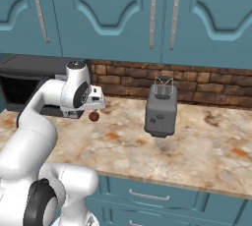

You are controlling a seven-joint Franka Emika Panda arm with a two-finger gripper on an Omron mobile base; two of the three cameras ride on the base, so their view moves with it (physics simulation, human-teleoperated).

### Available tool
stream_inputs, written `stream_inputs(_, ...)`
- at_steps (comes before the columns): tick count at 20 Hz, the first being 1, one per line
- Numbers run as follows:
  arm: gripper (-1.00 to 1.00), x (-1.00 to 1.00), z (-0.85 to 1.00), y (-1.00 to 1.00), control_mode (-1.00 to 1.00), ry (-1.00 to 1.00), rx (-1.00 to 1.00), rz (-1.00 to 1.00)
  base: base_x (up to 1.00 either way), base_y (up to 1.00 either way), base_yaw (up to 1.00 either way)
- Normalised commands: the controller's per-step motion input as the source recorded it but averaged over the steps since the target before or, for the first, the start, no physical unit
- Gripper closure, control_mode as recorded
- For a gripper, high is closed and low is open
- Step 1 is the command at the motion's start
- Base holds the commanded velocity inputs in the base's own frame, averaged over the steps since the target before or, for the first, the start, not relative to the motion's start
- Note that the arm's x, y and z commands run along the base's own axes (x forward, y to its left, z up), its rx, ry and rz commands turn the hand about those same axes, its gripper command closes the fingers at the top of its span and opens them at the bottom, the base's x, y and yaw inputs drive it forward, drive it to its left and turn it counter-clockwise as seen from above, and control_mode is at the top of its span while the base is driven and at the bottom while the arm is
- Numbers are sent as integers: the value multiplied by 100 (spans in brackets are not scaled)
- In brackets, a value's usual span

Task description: Place the apple in the correct fridge rack based on whether it is a fruit or vegetable. Finally, close the fridge door.

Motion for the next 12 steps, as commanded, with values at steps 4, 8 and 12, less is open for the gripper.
stream_inputs(4,-100,34,-11,3,-100,3,-1,11,0,0,0)
stream_inputs(8,-100,37,-19,22,-100,-1,-1,2,0,0,0)
stream_inputs(12,-100,32,-23,29,-100,0,-3,0,0,0,0)
